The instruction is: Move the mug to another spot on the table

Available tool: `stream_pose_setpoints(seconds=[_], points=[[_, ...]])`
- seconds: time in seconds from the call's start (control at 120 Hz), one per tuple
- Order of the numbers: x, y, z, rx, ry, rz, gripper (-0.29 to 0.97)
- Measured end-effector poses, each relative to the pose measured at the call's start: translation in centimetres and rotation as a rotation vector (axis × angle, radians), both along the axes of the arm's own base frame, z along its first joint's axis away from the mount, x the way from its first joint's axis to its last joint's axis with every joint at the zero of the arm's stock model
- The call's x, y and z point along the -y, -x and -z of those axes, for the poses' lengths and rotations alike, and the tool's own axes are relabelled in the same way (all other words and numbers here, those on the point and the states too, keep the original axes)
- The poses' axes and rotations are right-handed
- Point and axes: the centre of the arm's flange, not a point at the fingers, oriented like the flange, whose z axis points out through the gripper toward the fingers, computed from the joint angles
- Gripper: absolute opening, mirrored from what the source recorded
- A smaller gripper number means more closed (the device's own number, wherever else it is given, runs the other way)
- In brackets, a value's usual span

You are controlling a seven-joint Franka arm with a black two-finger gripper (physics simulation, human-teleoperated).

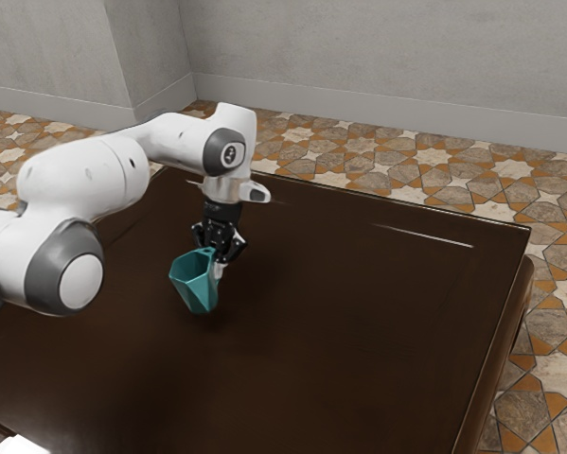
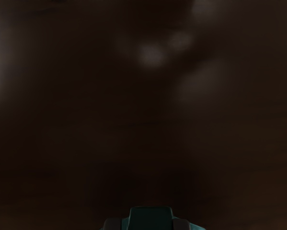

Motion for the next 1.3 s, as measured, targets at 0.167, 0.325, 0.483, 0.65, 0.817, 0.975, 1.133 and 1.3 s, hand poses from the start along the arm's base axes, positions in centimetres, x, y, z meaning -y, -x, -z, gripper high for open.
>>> stream_pose_setpoints(seconds=[0.167, 0.325, 0.483, 0.65, 0.817, 0.975, 1.133, 1.3], points=[[0.0, -0.4, 0.5, -0.001, 0.024, 0.053, -0.04], [0.0, -0.3, 1.0, -0.011, 0.048, 0.089, 0.21], [0.2, -0.3, 1.0, -0.014, 0.070, 0.116, 0.46], [0.5, -0.3, 0.6, -0.012, 0.105, 0.133, 0.58], [0.5, -0.3, -0.2, -0.008, 0.121, 0.146, 0.63], [0.5, -0.7, -2.4, 0.022, 0.127, 0.161, 0.66], [0.6, -1.0, -6.5, 0.070, 0.127, 0.174, 0.67], [-0.7, 2.1, -16.8, 0.147, 0.113, 0.166, 0.67]])
